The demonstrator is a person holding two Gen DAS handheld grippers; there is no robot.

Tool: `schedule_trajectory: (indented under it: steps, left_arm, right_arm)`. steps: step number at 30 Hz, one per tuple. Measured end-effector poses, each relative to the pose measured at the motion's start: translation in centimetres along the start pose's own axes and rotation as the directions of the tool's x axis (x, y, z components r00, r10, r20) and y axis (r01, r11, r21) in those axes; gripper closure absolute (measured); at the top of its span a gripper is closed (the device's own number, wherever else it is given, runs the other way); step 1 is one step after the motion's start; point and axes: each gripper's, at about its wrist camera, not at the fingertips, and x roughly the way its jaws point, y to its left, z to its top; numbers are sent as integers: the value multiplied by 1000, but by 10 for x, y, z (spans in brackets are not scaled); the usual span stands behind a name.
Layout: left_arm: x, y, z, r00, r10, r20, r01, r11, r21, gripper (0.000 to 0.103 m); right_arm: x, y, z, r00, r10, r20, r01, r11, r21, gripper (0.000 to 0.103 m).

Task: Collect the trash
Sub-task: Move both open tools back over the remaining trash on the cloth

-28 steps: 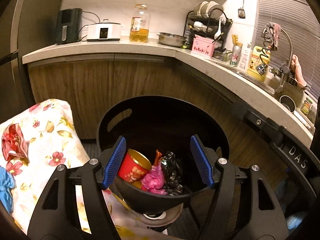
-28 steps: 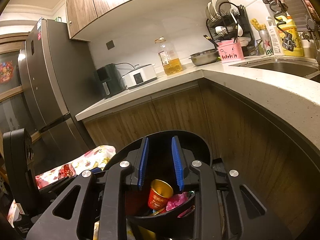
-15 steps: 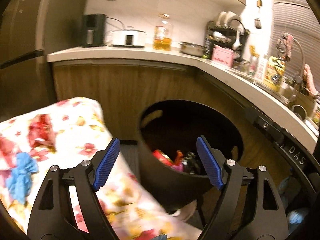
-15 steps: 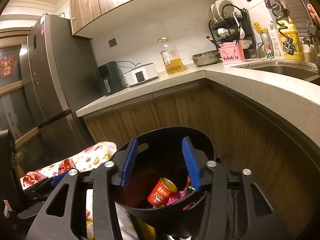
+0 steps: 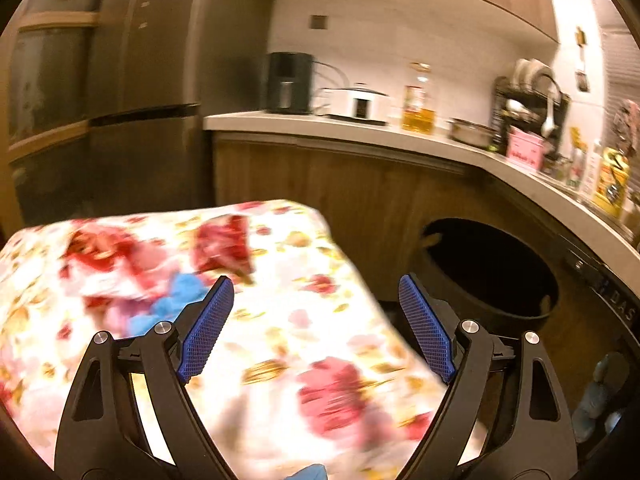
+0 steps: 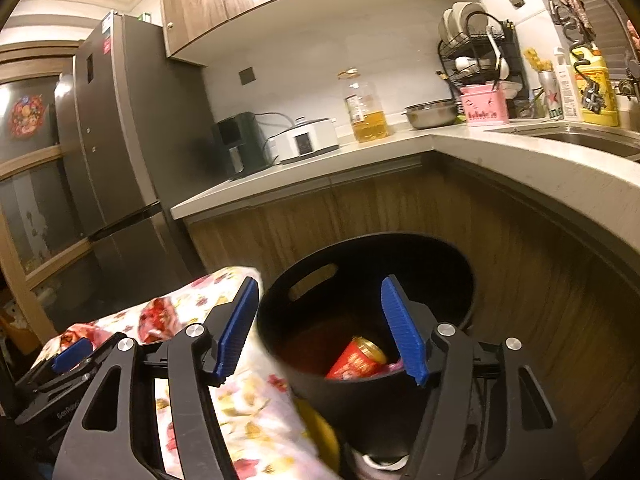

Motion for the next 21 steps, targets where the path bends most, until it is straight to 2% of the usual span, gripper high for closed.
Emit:
schedule_trajectory:
  steps: [7,13,21]
  left_arm:
    - [-22,63,-11,989,147,16,-146,988,-40,20]
    - [-30,112,-13,973,230,6,-229,970,-87,20]
    - [-29,165,-7,960,281,12,-277,950,-146,20]
  right_arm:
    - [3,46,-16,997,71,-21,-72,996,-44,39]
    - [6,86,-31,990,130,-45,-134,987,-88,39]
    - [15,130,-43,979,189,-73,-196,973,-120,39]
